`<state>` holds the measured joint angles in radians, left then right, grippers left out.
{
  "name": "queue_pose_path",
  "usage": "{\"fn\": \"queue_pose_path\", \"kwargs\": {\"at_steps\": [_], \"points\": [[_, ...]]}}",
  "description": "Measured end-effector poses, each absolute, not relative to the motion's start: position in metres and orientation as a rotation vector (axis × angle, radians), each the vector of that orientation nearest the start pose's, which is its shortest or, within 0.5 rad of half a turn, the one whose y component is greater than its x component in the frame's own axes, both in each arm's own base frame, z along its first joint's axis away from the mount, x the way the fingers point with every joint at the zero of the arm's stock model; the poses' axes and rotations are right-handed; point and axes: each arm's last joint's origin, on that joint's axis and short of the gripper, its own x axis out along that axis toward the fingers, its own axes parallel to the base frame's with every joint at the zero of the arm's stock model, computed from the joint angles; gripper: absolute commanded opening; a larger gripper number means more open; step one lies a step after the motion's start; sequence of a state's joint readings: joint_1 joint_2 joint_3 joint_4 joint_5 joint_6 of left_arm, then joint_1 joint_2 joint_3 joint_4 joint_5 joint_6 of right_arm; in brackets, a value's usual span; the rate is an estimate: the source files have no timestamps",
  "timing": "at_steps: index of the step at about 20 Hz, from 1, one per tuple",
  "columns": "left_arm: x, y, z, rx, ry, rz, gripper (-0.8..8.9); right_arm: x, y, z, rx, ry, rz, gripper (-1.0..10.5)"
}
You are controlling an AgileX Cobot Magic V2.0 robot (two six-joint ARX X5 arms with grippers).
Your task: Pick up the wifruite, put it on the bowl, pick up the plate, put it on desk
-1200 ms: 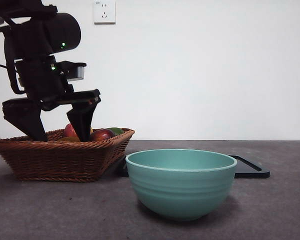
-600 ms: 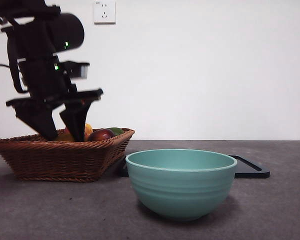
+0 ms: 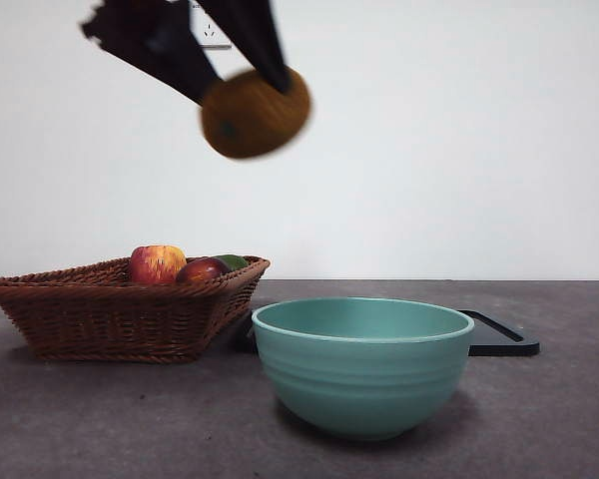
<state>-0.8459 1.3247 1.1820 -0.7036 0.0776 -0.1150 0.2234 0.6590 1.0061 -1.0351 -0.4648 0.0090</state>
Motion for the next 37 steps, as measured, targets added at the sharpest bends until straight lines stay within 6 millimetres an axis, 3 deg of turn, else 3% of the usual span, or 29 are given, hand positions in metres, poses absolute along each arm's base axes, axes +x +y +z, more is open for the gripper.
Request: {"fn": "queue_pose_path", "kwargs": {"at_steps": [7,11,17,21,30,37], "points": [[0.189,-0.261,0.249,0.34,0.983,-0.852,2.09,0.088,0.033,0.345,0.093,0.7,0.657,4.4],[0.196,-0.276,0.219,0.385,1.04,-0.829,2.09,0.088,0.033,0.345,0.093,0.7,0.657,4.4],[0.2,-0.284,0.197,0.419,1.078,-0.806,2.19,0.088,0.033,0.345,0.093,0.7,0.657,4.4],[0.2,-0.285,0.196,0.422,1.08,-0.808,3.49,0.088,0.033,0.345,0.093,0.7,0.657,4.4],[0.197,-0.285,0.2,0.415,1.072,-0.813,3.49,0.088,0.033,0.345,0.093,0.7,0.657,4.4],[0.179,-0.259,0.272,0.263,0.889,-0.841,3.49,0.088,0.033,0.345,0.093,0.7,0.657,4.4]]}}
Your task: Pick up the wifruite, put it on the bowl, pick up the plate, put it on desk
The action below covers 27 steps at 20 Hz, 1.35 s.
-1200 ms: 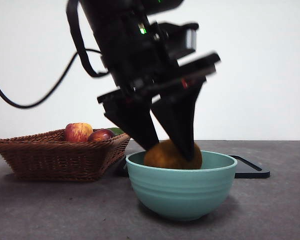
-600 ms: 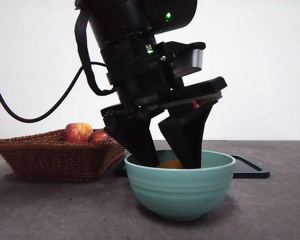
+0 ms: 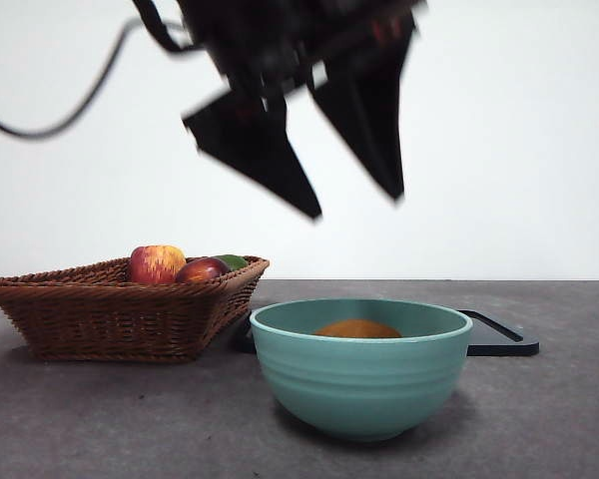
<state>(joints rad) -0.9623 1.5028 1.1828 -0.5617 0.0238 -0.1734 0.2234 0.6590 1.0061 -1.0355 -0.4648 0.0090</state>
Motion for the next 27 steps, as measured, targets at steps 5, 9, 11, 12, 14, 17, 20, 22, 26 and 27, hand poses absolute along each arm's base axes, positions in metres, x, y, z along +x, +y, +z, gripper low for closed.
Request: {"fn": "queue_pose_path", "kwargs": {"at_steps": [5,9,11,12,14,17,20,22,26,27], "points": [[0.158,-0.219,0.332,0.128,0.709,-0.835,3.49,0.088,0.033,0.345,0.093,0.7,0.657,4.4],[0.138,-0.173,0.364,0.096,0.614,-0.689,3.49,0.088,0.033,0.345,0.093,0.7,0.657,4.4],[0.128,-0.15,0.372,0.07,0.608,-0.644,3.49,0.088,0.033,0.345,0.093,0.7,0.657,4.4],[0.125,-0.141,0.377,0.05,0.595,-0.625,3.49,0.088,0.033,0.345,0.093,0.7,0.657,4.4],[0.119,-0.125,0.384,0.018,0.565,-0.597,3.49,0.088,0.033,0.345,0.093,0.7,0.657,4.4],[0.112,-0.106,0.386,-0.007,0.553,-0.547,3.49,0.088,0.033,0.345,0.093,0.7,0.657,4.4],[0.104,-0.089,0.376,-0.019,0.555,-0.507,3.49,0.088,0.033,0.345,0.093,0.7,0.658,4.4],[0.095,-0.08,0.364,-0.034,0.559,-0.499,3.49,0.088,0.033,0.345,0.093,0.7,0.659,4.4],[0.079,-0.07,0.333,-0.086,0.633,-0.603,3.49,0.088,0.033,0.345,0.094,0.7,0.661,4.4],[0.075,-0.069,0.329,-0.1,0.652,-0.64,3.49,0.088,0.033,0.345,0.094,0.7,0.661,4.4]]}}
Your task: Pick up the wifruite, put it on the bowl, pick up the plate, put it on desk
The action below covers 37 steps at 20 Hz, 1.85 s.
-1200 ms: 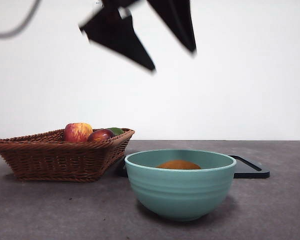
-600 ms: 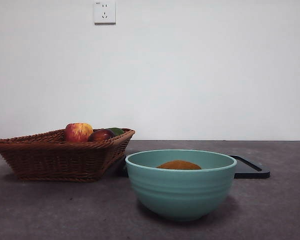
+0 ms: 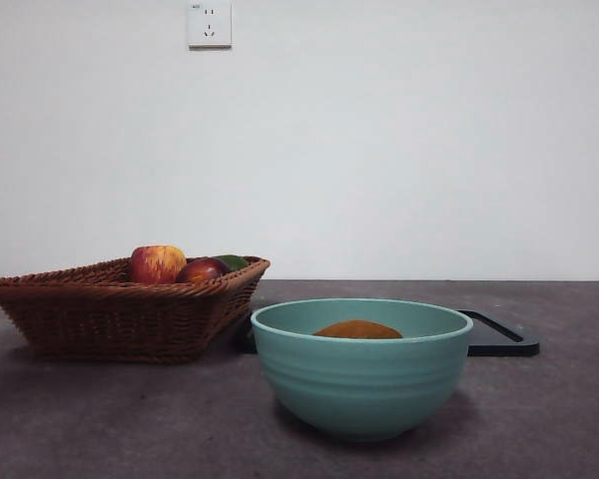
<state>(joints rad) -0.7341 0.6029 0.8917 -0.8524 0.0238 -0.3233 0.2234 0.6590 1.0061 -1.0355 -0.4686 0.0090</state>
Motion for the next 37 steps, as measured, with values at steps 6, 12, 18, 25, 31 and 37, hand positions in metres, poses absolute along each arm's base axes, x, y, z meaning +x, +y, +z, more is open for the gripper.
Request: {"fn": "queue_pose_path", "kwargs": {"at_steps": [6,12,18,25,31,37], "points": [[0.069,-0.067,0.328,-0.133,0.673,-0.747,3.48,0.087,0.033,0.344,0.103,0.722,0.657,4.4],[0.069,-0.067,0.328,-0.132,0.673,-0.747,3.48,0.089,0.034,0.341,0.122,0.767,0.653,4.4],[0.069,-0.067,0.328,-0.133,0.673,-0.747,3.48,0.12,0.053,0.305,0.167,0.939,0.683,4.3],[0.069,-0.068,0.328,-0.123,0.661,-0.753,3.47,0.155,0.085,0.248,0.198,1.035,0.647,3.4],[0.069,-0.068,0.328,-0.12,0.661,-0.754,3.47,0.176,0.123,0.222,0.119,1.071,0.605,2.5],[0.069,-0.068,0.328,-0.119,0.662,-0.753,3.44,0.186,0.152,0.194,0.042,1.11,0.561,1.5]]}}
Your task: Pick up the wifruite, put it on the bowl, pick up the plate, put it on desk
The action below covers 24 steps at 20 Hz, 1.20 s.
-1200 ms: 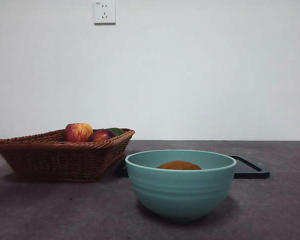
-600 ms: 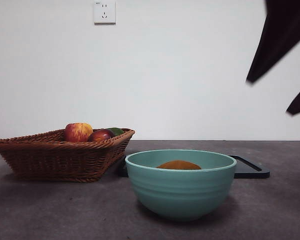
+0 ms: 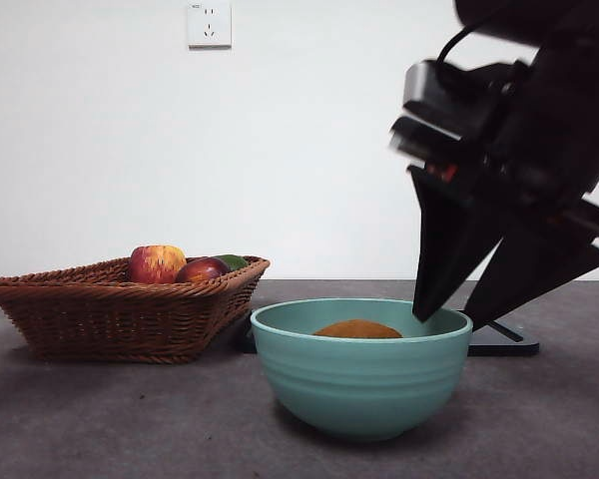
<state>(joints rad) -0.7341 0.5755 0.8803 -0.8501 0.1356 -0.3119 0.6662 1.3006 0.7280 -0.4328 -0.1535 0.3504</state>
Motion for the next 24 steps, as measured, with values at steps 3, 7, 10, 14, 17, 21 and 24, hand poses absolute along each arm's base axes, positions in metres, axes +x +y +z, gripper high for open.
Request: {"fn": "queue_pose_path", "kwargs": {"at_steps": [3,7,10,14,17,21,24], "points": [[0.069,-0.067,0.327,-0.117,0.669,-0.752,3.44,0.187,0.157,0.187,0.028,1.119,0.551,0.8],[0.069,-0.067,0.327,-0.117,0.669,-0.752,3.44,0.187,0.162,0.182,0.019,1.126,0.55,0.4],[0.069,-0.067,0.327,-0.117,0.669,-0.751,3.44,0.188,0.164,0.181,0.023,1.125,0.549,0.1],[0.069,-0.067,0.327,-0.114,0.678,-0.749,3.44,0.189,0.164,0.181,0.025,1.122,0.552,0.1],[0.068,-0.067,0.326,-0.113,0.68,-0.749,3.44,0.188,0.164,0.185,0.025,1.119,0.552,0.1],[0.068,-0.067,0.326,-0.113,0.68,-0.749,3.44,0.202,0.167,0.216,0.046,1.06,0.535,0.1],[0.068,-0.067,0.326,-0.113,0.68,-0.749,3.44,0.218,0.16,0.235,0.089,0.997,0.501,0.1]]}}
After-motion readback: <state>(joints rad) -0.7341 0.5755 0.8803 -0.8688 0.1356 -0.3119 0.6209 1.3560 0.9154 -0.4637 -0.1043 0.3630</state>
